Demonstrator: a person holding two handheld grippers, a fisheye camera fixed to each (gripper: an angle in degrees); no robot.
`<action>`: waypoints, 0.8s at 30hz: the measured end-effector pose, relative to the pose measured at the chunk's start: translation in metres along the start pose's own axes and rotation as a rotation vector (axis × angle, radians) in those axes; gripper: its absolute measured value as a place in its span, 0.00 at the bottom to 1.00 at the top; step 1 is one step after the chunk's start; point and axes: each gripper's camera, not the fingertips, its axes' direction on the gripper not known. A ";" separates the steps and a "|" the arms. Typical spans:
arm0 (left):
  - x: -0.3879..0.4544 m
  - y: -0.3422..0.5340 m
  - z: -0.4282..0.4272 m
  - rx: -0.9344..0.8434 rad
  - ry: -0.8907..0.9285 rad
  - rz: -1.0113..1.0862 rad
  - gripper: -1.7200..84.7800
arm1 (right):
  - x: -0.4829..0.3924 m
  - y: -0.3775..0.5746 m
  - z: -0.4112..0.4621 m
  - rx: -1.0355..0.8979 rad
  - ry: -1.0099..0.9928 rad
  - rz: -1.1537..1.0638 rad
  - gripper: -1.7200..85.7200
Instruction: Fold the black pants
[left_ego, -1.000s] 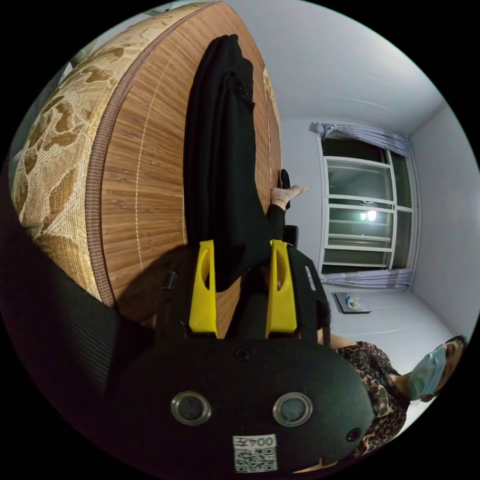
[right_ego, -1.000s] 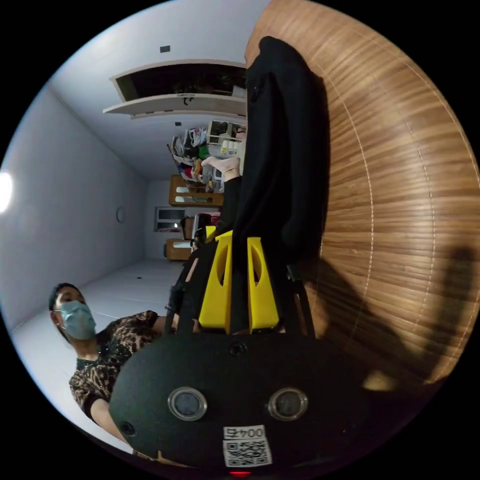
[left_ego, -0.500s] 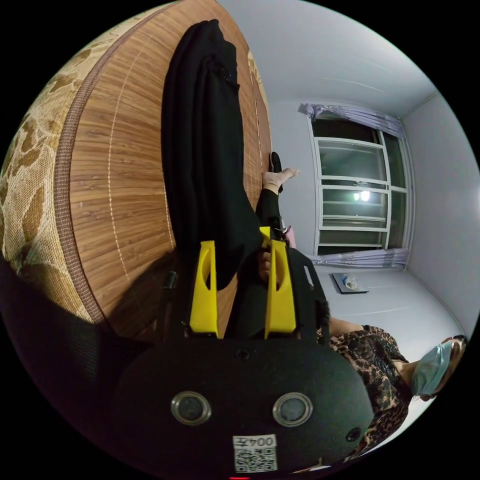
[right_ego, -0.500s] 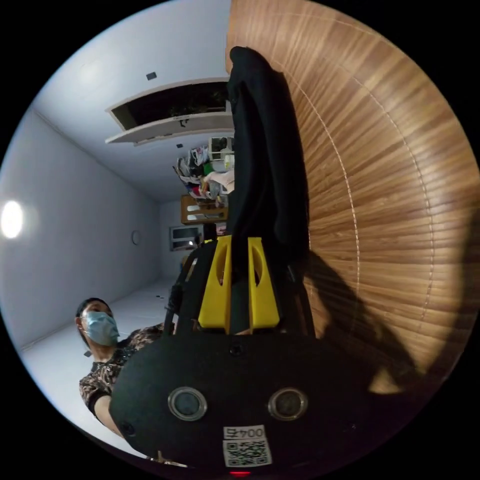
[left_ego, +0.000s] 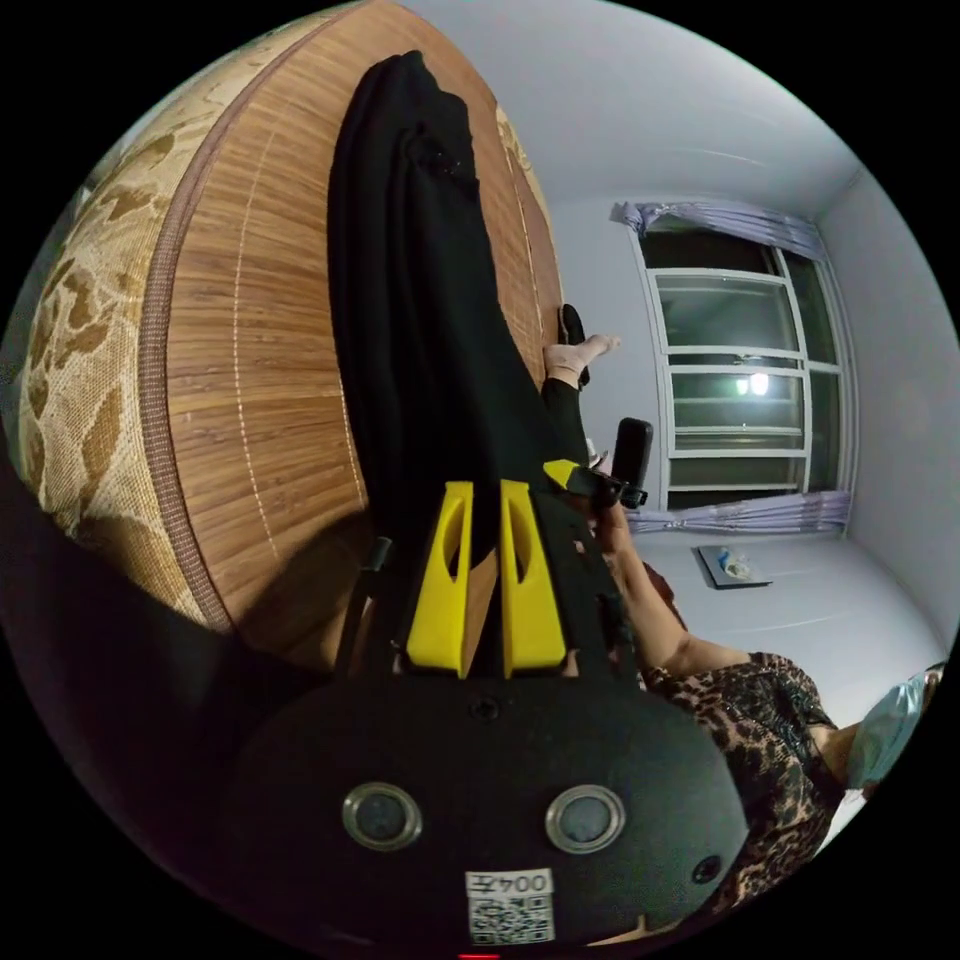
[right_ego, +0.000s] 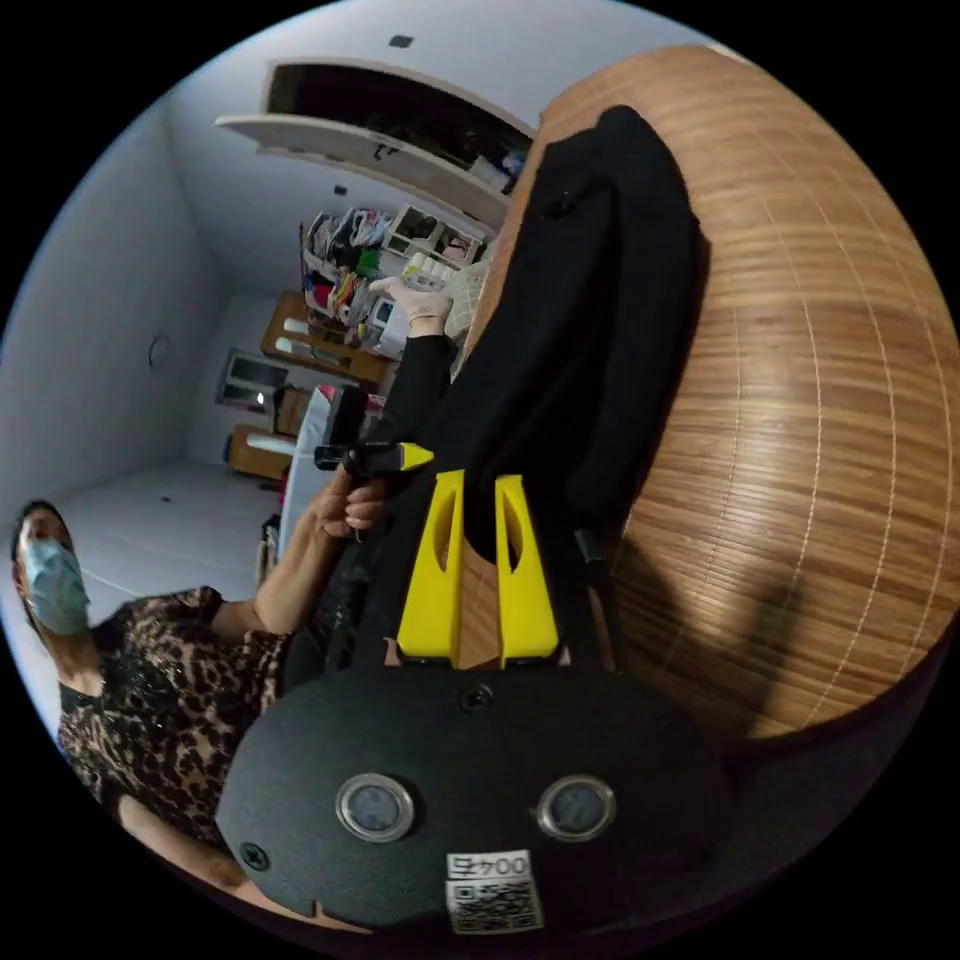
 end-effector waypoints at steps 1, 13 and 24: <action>0.010 0.008 0.006 -0.006 -0.038 0.024 0.05 | -0.016 0.004 0.003 -0.015 0.051 -0.046 0.09; 0.046 0.058 0.149 -0.285 -0.537 0.098 0.05 | -0.058 0.048 0.085 -0.242 0.380 -0.077 0.09; 0.068 0.107 0.212 -0.262 -0.692 0.199 0.07 | -0.059 0.062 0.107 -0.222 0.324 -0.023 0.09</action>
